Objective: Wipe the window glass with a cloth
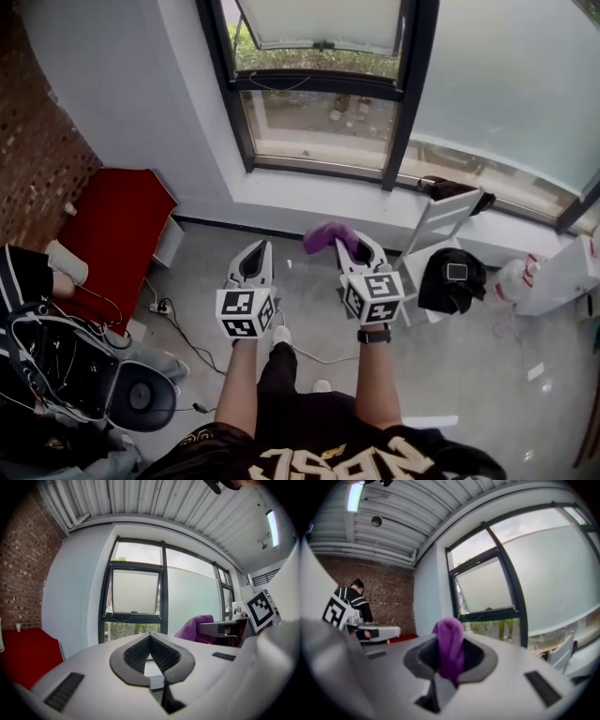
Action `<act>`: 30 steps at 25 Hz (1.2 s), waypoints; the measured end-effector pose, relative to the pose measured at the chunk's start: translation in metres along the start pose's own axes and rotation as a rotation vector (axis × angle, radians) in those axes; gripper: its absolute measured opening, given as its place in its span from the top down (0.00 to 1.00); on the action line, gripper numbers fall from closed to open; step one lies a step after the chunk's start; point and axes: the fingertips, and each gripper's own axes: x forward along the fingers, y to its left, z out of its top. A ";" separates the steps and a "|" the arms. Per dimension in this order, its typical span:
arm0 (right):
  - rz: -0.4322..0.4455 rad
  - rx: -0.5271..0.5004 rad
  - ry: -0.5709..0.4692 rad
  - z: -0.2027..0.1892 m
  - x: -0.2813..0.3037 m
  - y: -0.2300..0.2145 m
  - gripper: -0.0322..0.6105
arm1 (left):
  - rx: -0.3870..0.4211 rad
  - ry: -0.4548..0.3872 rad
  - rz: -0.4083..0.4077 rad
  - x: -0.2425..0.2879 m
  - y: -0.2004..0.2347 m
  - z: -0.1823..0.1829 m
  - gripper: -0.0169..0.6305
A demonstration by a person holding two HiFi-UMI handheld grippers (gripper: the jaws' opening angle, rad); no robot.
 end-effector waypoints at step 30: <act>-0.144 0.013 -0.133 0.069 0.344 -0.083 0.84 | -0.030 -0.030 -0.103 0.341 0.208 0.024 0.96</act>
